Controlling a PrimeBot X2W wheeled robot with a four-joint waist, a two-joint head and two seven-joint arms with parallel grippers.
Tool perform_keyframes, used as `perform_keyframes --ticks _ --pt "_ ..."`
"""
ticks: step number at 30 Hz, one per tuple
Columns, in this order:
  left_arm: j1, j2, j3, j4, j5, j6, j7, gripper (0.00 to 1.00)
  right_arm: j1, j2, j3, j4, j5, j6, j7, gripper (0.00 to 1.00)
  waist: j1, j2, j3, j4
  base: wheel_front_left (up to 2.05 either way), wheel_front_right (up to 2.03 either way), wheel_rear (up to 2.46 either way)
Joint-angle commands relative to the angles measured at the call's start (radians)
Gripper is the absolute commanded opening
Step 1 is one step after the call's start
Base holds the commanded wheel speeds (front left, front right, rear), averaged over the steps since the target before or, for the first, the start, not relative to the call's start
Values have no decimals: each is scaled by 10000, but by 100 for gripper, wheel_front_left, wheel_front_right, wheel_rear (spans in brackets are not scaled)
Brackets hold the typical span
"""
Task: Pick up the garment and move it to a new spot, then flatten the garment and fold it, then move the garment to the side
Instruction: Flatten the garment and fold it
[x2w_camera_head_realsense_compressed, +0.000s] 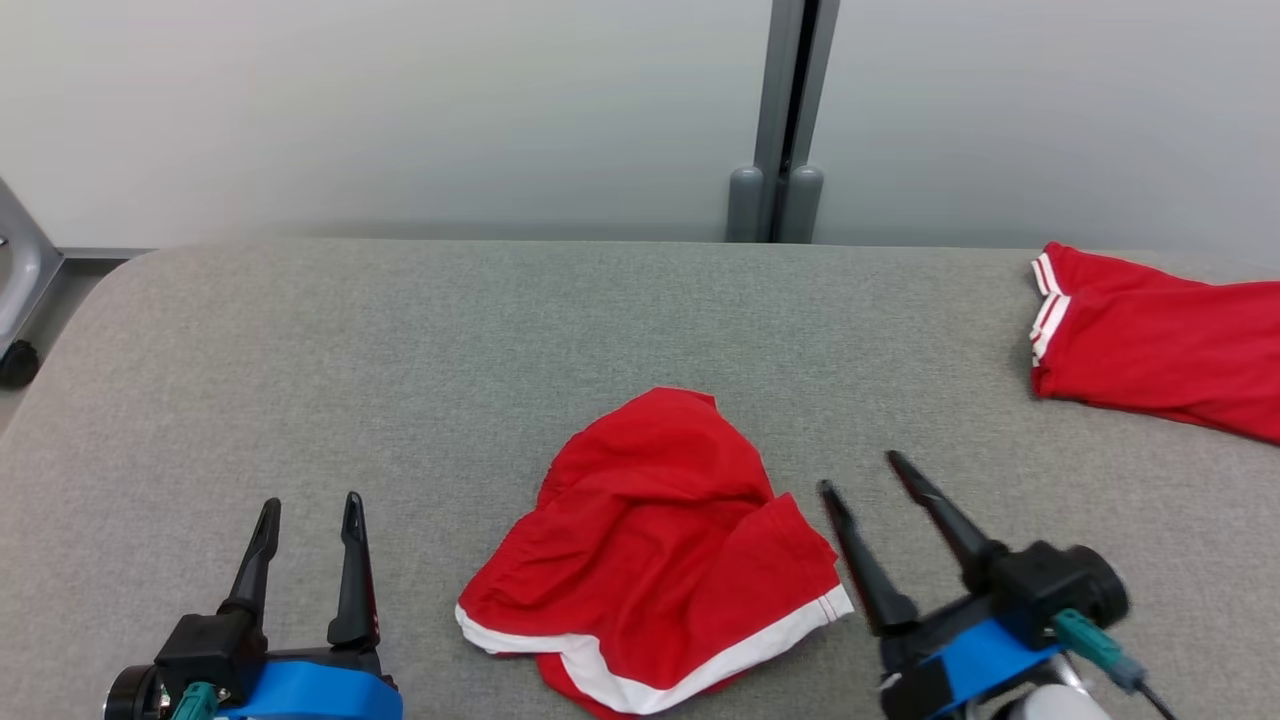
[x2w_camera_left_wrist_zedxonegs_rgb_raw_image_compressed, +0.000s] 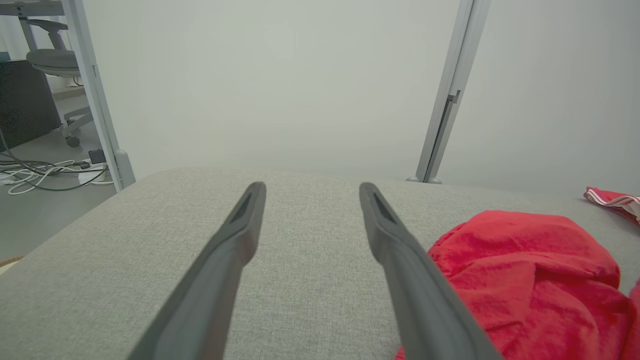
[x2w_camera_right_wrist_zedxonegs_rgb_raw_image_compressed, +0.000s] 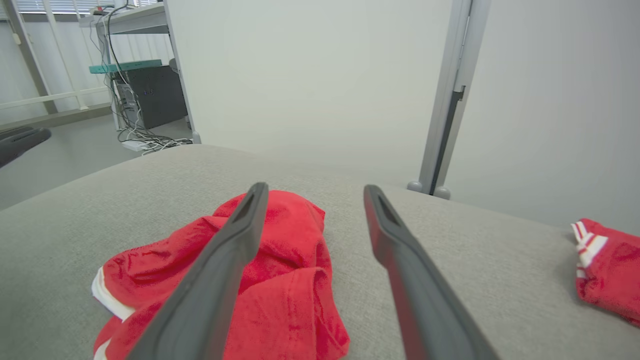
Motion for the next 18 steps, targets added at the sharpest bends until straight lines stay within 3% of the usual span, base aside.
perform_keyframes --ticks 1,8,18 --pt "78 -3 60 -21 69 -6 -24 100 335 7 -358 -168 -109 1 -46 100 1 0 -57 -98 0 0 0" --pt "243 40 134 -16 228 -45 -24 100 1427 165 -1810 -671 -347 1 -45 100 1 0 -154 -298 0 0 0" --pt "563 171 209 59 463 -69 -24 100 2306 591 -2064 -775 -320 1 -46 100 1 0 -269 -410 0 0 0"
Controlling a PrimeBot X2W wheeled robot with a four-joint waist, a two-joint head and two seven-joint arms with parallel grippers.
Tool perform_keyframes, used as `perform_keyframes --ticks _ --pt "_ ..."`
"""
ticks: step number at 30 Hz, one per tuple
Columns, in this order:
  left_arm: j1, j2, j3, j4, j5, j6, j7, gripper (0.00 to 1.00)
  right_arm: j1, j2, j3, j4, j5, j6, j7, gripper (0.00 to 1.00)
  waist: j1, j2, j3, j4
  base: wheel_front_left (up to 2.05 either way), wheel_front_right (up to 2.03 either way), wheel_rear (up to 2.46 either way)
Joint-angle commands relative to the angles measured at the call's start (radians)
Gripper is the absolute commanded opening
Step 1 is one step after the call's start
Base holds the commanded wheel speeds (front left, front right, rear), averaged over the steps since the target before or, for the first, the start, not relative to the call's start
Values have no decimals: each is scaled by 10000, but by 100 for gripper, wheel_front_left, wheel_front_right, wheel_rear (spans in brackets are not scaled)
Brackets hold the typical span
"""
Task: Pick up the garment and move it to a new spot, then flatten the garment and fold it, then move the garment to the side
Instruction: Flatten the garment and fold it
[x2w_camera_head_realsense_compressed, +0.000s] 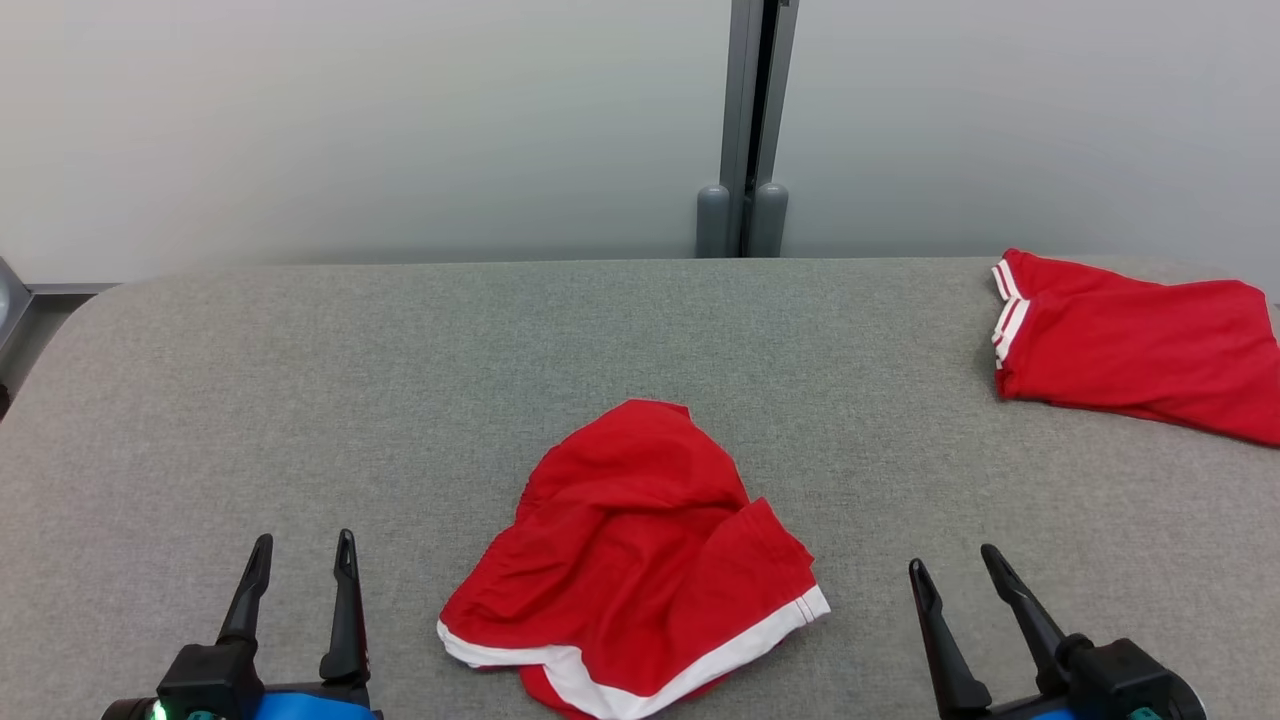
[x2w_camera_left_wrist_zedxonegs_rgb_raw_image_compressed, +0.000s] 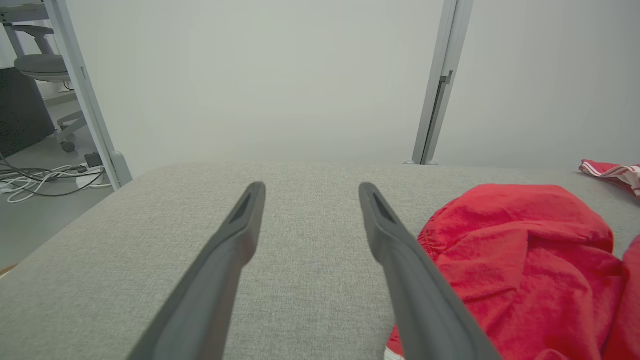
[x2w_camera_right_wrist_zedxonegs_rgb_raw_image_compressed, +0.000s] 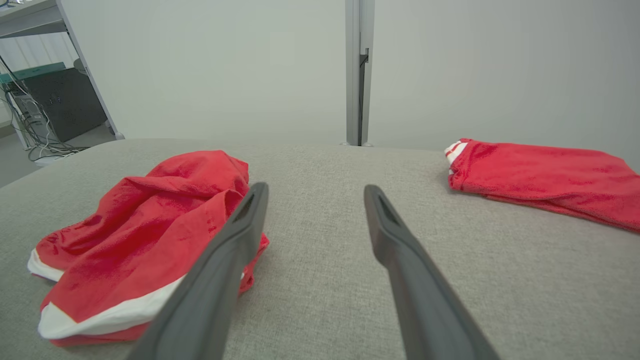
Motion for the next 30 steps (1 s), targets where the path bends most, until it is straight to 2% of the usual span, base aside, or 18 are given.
perform_keyframes --ticks 1,20,25,30 --pt "104 57 20 2 49 -66 -24 100 146 26 21 53 51 1 -45 100 0 0 -3 12 0 0 0" --pt "147 124 -14 153 192 -80 -24 100 -14 117 377 382 -101 1 -46 100 0 0 -98 131 0 0 0" --pt "11 93 -5 168 117 -83 -24 100 -332 -92 942 562 -53 1 -46 100 0 0 -19 162 0 0 0" --pt "-136 69 -55 175 114 -87 -24 100 -968 -375 1821 1279 85 1 -45 100 0 0 82 233 0 0 0"
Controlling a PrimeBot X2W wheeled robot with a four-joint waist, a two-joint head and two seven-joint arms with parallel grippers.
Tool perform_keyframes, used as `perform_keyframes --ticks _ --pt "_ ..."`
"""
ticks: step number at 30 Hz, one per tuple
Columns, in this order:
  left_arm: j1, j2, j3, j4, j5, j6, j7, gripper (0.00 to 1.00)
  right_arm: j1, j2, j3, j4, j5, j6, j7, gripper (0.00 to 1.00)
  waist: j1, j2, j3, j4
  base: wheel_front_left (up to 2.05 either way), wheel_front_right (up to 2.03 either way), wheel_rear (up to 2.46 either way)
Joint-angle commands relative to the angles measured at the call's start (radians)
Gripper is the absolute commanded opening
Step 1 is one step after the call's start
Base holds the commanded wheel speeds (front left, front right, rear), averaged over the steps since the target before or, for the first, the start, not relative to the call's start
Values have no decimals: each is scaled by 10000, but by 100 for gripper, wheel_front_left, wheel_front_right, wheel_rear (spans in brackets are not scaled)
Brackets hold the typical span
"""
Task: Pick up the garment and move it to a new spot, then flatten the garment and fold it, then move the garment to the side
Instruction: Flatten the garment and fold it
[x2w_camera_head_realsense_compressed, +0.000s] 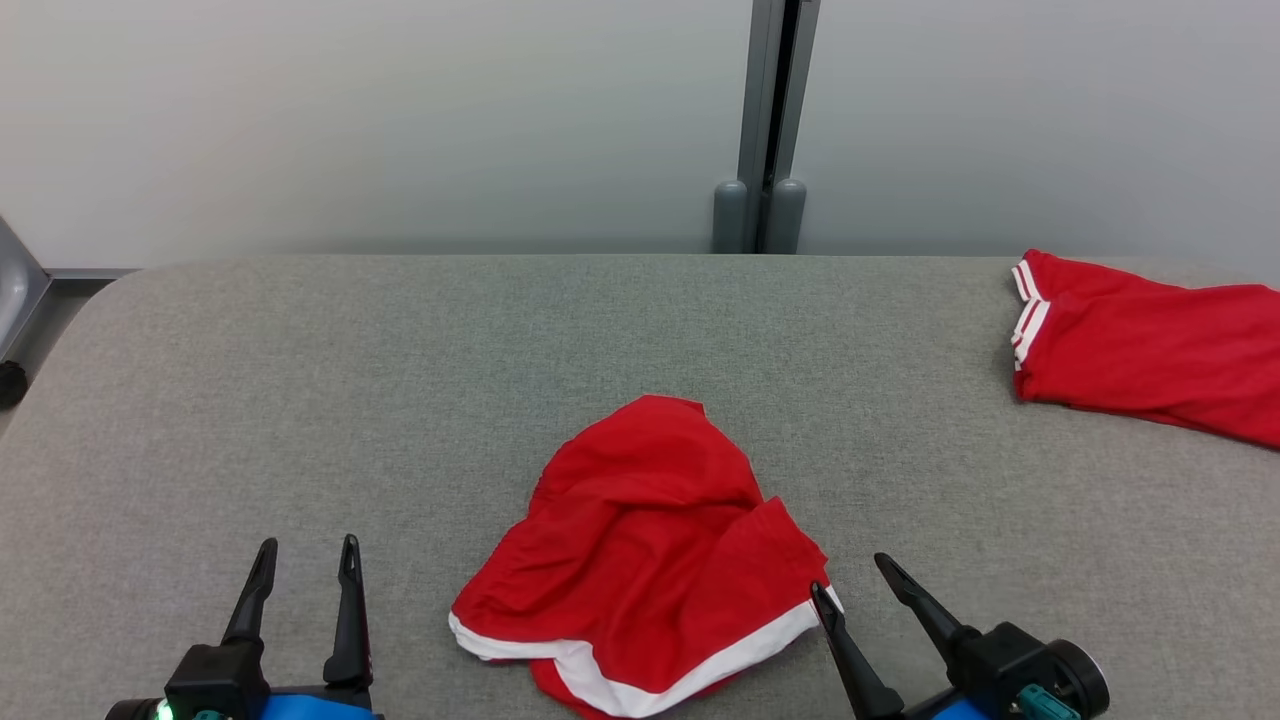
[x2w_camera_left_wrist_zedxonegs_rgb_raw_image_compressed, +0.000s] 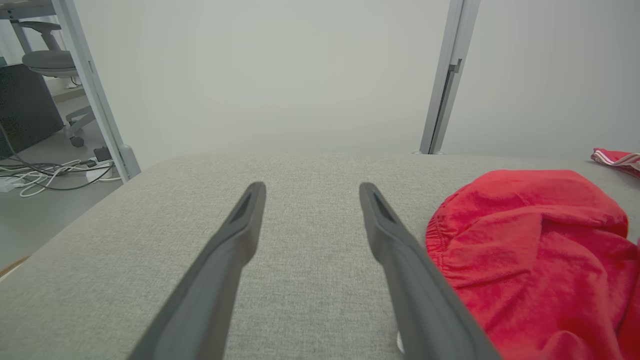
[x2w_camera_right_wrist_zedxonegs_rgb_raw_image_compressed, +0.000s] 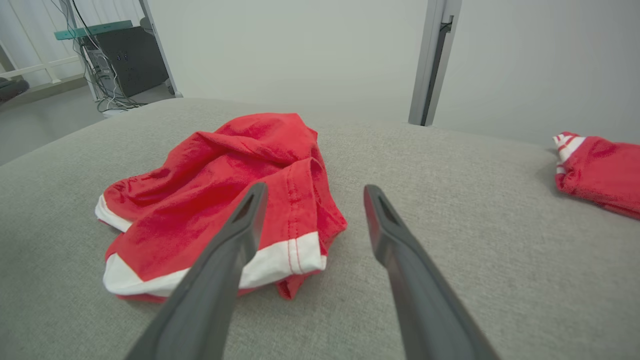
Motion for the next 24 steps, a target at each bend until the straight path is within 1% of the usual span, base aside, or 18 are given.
perform_keyframes --ticks 1,9,24 --pt "-184 5 -38 11 -3 -73 -24 100 -366 -136 221 309 135 1 -46 100 0 -1 51 55 0 0 0" --pt "-366 -20 -202 19 -35 -78 -24 100 -1080 -416 1126 1744 484 1 -45 100 0 -1 274 376 0 0 0" --pt "-596 -64 -294 74 -104 -56 -24 100 -1994 -778 2504 2722 1329 1 -45 100 0 -1 623 592 0 0 0"
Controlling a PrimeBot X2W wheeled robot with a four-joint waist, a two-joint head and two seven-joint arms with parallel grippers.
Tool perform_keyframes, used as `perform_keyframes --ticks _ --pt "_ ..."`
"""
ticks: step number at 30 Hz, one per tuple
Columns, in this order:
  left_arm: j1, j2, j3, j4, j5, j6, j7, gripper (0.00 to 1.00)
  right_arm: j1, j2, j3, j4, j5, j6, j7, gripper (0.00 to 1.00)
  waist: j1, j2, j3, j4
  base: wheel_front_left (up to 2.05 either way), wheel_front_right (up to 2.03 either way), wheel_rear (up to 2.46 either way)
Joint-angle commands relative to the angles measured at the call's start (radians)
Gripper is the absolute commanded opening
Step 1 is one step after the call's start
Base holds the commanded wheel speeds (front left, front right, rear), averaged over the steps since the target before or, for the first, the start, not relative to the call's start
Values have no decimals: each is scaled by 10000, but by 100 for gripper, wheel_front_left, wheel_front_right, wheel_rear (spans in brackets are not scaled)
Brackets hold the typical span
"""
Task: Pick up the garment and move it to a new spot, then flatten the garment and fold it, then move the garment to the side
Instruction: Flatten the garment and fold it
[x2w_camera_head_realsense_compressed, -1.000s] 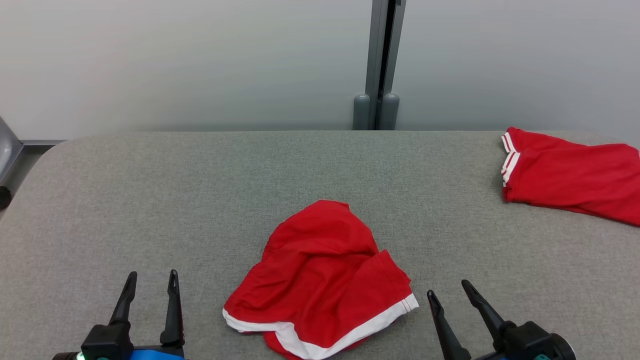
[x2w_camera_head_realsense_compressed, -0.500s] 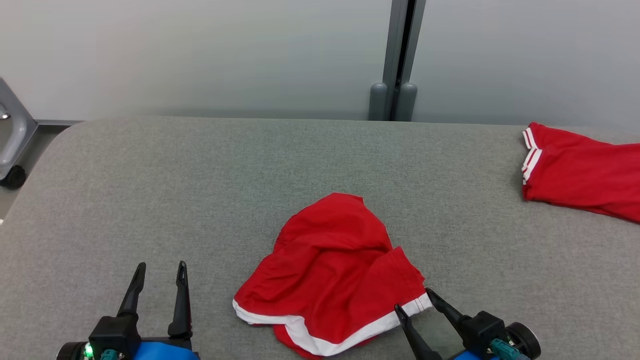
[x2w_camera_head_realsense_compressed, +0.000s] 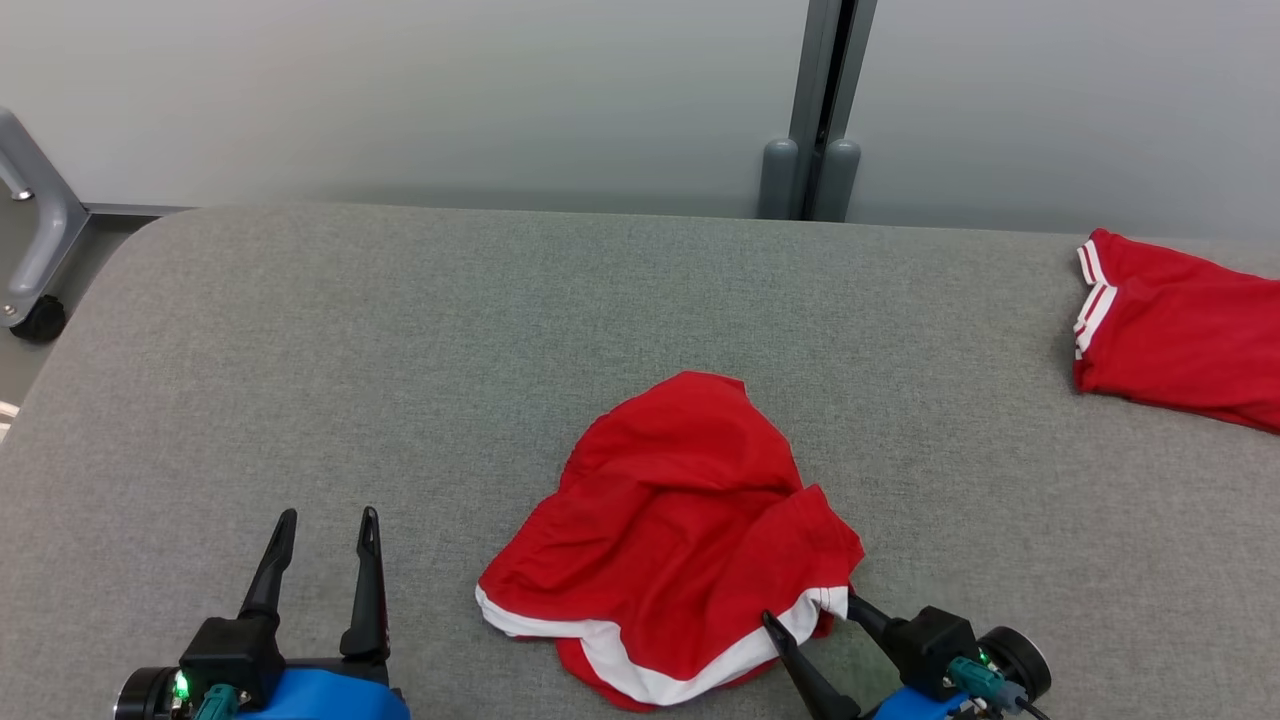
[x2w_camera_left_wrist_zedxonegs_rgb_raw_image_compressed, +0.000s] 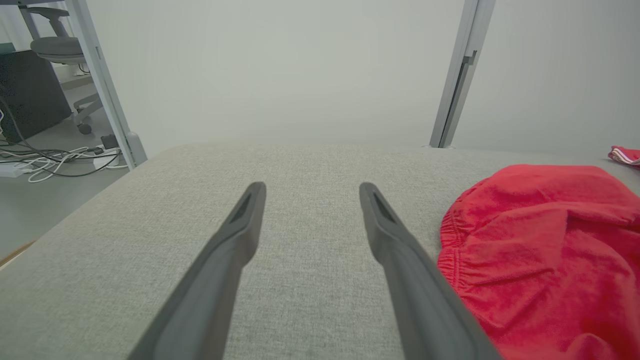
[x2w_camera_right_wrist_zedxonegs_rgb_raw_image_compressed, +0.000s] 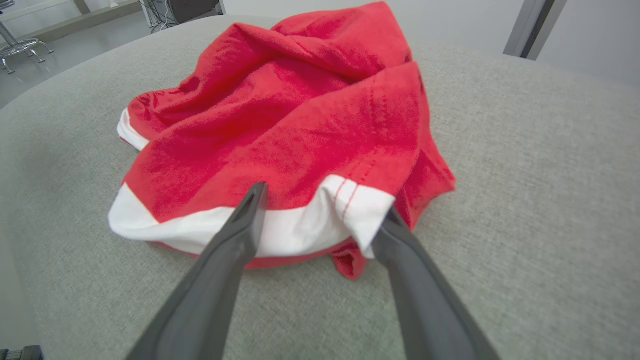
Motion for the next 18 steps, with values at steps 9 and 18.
perform_keyframes --ticks 9,18 --pt "-264 -33 -104 23 -52 -47 -24 100 -872 -9 -82 633 458 1 -47 0 -1 -2 99 -9 0 0 0" --pt "-34 -64 -43 91 -113 -42 -24 100 -131 -414 -1050 -435 121 1 -48 0 -1 -2 5 -426 0 0 0"
